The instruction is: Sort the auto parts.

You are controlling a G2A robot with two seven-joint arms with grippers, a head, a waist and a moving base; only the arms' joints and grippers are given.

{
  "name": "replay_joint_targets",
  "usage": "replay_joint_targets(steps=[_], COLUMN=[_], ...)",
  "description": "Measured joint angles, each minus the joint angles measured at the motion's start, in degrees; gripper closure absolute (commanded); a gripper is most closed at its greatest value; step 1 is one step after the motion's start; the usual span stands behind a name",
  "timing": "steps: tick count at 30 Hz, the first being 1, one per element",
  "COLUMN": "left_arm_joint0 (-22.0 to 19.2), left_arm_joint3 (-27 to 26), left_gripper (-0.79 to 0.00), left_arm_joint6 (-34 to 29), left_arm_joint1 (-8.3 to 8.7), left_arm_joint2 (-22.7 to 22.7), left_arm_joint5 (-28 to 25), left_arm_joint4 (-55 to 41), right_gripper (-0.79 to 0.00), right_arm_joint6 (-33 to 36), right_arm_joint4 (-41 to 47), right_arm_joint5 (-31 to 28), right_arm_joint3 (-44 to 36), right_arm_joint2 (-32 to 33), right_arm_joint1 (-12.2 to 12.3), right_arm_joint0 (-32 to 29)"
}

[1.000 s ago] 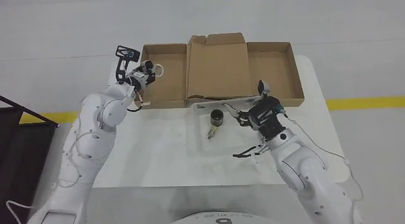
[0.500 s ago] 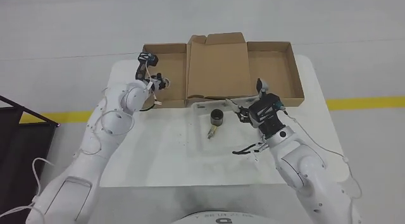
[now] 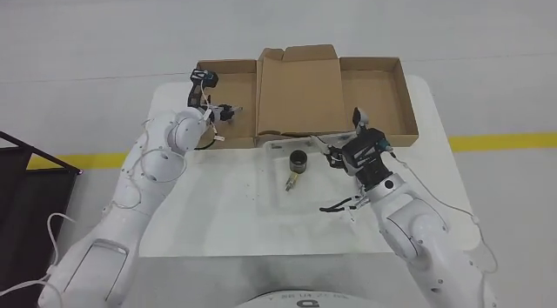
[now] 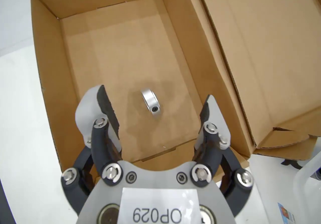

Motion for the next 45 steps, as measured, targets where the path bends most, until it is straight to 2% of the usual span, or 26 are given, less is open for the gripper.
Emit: replay_joint_targets(steps=[15,18,21,25,31,37,41,43,45], left_arm_joint0=[0.00,0.28,1.12,2.40,4.07,4.97,4.97,4.98,4.99], left_arm_joint3=[0.00,-0.02,-0.84,-1.86,-1.71,-1.31,-1.62,-1.68,-1.68], left_gripper=[-0.785,-0.785,-0.785,-0.785,-0.785,-0.785,-0.785,-0.785,-0.785], left_arm_joint6=[0.00,0.41,2.85,5.84,8.60,8.69,8.55,8.64,8.64], left_arm_joint1=[0.00,0.00,0.15,0.72,1.60,2.15,2.24,2.24,2.24], left_arm_joint2=[0.00,-0.25,-1.79,-4.42,-8.51,-10.75,-10.57,-10.51,-10.51], left_arm_joint5=[-0.01,-0.23,-4.01,-12.58,-22.86,-26.93,-26.97,-26.84,-26.83], left_arm_joint4=[0.00,-0.51,-3.85,-8.10,-14.44,-17.91,-17.19,-17.11,-17.11], right_gripper=[-0.785,-0.785,-0.785,-0.785,-0.785,-0.785,-0.785,-0.640,-0.511], right_arm_joint6=[0.16,3.02,8.63,15.42,19.67,19.54,24.03,29.10,34.04], right_arm_joint4=[0.29,0.67,0.81,0.84,2.70,2.84,8.32,11.82,13.52], right_arm_joint5=[0.45,-1.42,-5.04,-7.86,-10.16,-10.37,-16.45,-18.08,-17.15], right_arm_joint3=[0.32,0.26,-0.34,-0.71,-1.23,-1.04,0.62,1.15,2.18], right_arm_joint2=[0.09,-0.35,0.02,0.39,0.06,-0.08,-0.46,-0.64,-1.62], right_arm_joint1=[-0.06,-0.02,0.27,0.53,0.60,0.60,0.83,0.90,0.82], right_arm_joint0=[0.38,0.62,0.33,0.47,1.48,1.48,2.78,4.09,5.75])
